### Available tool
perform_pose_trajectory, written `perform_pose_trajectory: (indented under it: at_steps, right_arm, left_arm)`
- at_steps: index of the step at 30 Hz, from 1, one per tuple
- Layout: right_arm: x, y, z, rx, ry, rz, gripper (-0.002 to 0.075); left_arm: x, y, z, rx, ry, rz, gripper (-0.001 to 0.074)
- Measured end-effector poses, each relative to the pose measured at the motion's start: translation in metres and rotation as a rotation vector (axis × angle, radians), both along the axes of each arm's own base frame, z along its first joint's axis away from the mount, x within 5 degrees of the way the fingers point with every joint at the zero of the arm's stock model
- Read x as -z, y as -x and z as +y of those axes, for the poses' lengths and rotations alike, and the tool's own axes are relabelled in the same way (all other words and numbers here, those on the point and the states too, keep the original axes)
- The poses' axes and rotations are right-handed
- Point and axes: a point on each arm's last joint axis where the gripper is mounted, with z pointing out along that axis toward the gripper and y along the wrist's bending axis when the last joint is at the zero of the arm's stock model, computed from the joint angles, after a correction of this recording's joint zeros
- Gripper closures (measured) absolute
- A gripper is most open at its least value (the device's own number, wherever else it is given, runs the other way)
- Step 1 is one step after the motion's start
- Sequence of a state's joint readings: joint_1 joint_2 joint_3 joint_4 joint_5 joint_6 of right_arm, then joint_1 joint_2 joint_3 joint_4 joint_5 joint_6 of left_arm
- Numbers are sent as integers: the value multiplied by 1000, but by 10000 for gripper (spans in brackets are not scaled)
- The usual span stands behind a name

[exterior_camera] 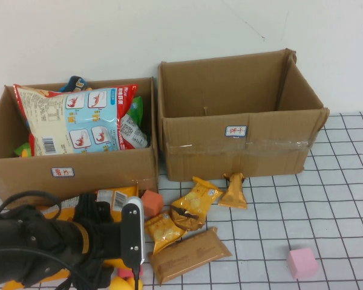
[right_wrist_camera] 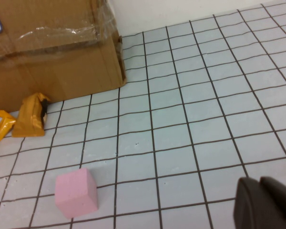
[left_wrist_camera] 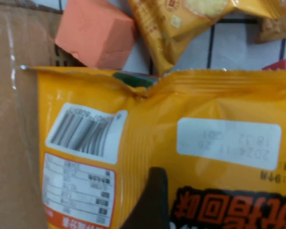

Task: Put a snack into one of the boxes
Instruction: Pick up the potato chip

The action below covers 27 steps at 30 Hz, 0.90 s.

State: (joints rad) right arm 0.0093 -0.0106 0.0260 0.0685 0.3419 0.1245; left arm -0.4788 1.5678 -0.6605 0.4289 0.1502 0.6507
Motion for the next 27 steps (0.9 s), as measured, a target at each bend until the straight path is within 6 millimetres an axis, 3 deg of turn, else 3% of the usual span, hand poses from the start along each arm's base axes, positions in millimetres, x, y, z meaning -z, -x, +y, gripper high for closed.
perform_pose_trajectory:
  at_steps: [5, 8, 19, 27]
  right_arm:
    - [0, 0, 0, 0, 0, 0, 727]
    - [0, 0, 0, 0, 0, 0, 727]
    - [0, 0, 0, 0, 0, 0, 727]
    - [0, 0, 0, 0, 0, 0, 727]
  left_arm:
    - [-1, -2, 0, 8, -5, -26, 89]
    - [-2, -3, 0, 26, -19, -39, 150]
    - [-1, -2, 1, 28, -34, -41, 670]
    - [-7, 0, 4, -151, 57, -10, 723]
